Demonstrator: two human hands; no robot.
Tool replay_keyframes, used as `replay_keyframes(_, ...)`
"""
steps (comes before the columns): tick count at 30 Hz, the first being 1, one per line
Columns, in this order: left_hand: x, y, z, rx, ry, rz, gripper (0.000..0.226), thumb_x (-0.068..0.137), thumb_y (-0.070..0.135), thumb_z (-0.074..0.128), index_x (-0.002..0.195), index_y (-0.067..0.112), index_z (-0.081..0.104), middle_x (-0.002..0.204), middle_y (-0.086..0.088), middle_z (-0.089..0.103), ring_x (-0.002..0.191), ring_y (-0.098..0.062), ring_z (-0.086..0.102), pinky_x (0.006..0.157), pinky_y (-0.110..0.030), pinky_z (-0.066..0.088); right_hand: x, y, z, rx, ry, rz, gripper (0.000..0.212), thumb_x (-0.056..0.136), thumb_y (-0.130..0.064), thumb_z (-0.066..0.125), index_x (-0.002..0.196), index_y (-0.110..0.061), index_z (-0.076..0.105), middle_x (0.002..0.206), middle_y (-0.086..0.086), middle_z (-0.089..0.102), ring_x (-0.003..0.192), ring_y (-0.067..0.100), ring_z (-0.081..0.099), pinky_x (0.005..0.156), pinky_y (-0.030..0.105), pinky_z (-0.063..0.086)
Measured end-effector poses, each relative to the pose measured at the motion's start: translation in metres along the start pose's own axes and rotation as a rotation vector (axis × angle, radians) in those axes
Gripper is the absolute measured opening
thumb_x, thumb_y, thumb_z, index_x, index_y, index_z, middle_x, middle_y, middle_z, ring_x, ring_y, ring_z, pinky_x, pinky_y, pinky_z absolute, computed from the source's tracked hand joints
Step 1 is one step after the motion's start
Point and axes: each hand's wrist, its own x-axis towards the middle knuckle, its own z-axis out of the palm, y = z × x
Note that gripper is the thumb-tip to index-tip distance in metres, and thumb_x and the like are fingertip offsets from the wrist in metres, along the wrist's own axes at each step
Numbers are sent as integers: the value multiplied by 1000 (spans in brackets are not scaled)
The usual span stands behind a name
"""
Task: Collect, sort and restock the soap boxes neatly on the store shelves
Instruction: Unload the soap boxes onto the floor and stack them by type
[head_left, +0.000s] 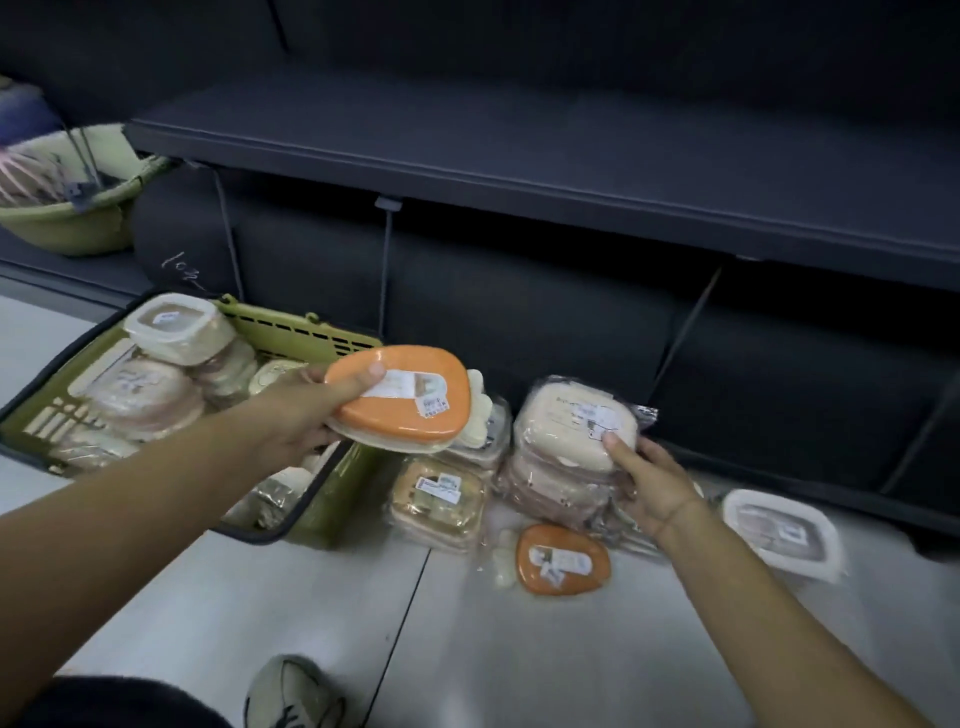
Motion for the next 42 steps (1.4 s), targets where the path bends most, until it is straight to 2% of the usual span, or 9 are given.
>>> replay_keyframes(5,-11,-15,8,36,-35,-11,72,53,47,80,114,14,59,105,-8,69,102,-23,64,84,-33,52,55,31,-6,-224,63,7,65,63,-43,86,118,-16,64,109,9,71,97,30,68,90,48,55)
replay_keyframes(11,-17,-39,28,-42,-67,-118,73,59,35,79,121,5,55,108,-11,69,98,-22,65,81,-35,55,44,27,-3,-445,319,-6,79,70,-58,74,130,-11,54,132,15,55,117,36,54,103,45,43)
replay_keyframes(14,-25,-54,45,-93,-94,-206,46,74,28,77,111,5,60,94,-8,74,88,-20,68,75,-34,57,-12,37,5,-334,330,-204,58,83,-44,70,126,-9,53,127,11,56,115,32,56,88,34,47)
replay_keyframes(16,-34,-66,60,-72,-128,-259,34,82,27,73,109,8,63,92,-6,74,81,-17,68,69,-29,54,-58,61,16,-262,32,-256,60,74,-57,72,113,-13,62,109,4,67,103,25,64,75,29,52)
replay_keyframes(22,-64,-122,92,188,-331,-332,40,89,47,61,114,16,64,111,0,72,106,-14,61,89,-33,43,-102,128,35,83,-370,261,61,73,-49,69,129,-29,54,120,-3,69,108,18,65,85,32,48)
replay_keyframes(27,-64,-136,81,650,-370,-305,55,96,57,44,112,8,60,113,-7,65,98,-18,57,82,-29,44,-84,138,-4,5,-307,317,60,78,-19,74,132,-27,49,116,4,69,99,23,66,77,36,55)
replay_keyframes(30,-41,-129,63,929,-221,85,43,99,45,46,116,7,58,118,-14,62,106,-25,57,80,-26,38,-67,133,-28,-241,-284,309,56,83,-17,67,132,-33,44,116,-2,65,96,18,63,69,31,54)
replay_keyframes(37,18,-136,43,1584,-295,442,77,97,62,30,157,19,8,165,-4,0,151,-22,2,121,-35,8,-8,129,-68,-188,-57,255,37,88,-9,66,123,-16,55,99,4,65,83,16,61,70,27,48)
replay_keyframes(42,32,-156,51,1638,-379,401,129,47,94,-25,156,28,-1,164,-2,-9,151,-22,-9,121,-41,3,21,145,-83,-55,125,348,12,88,-12,68,99,-9,63,86,4,66,76,14,58,60,21,50)
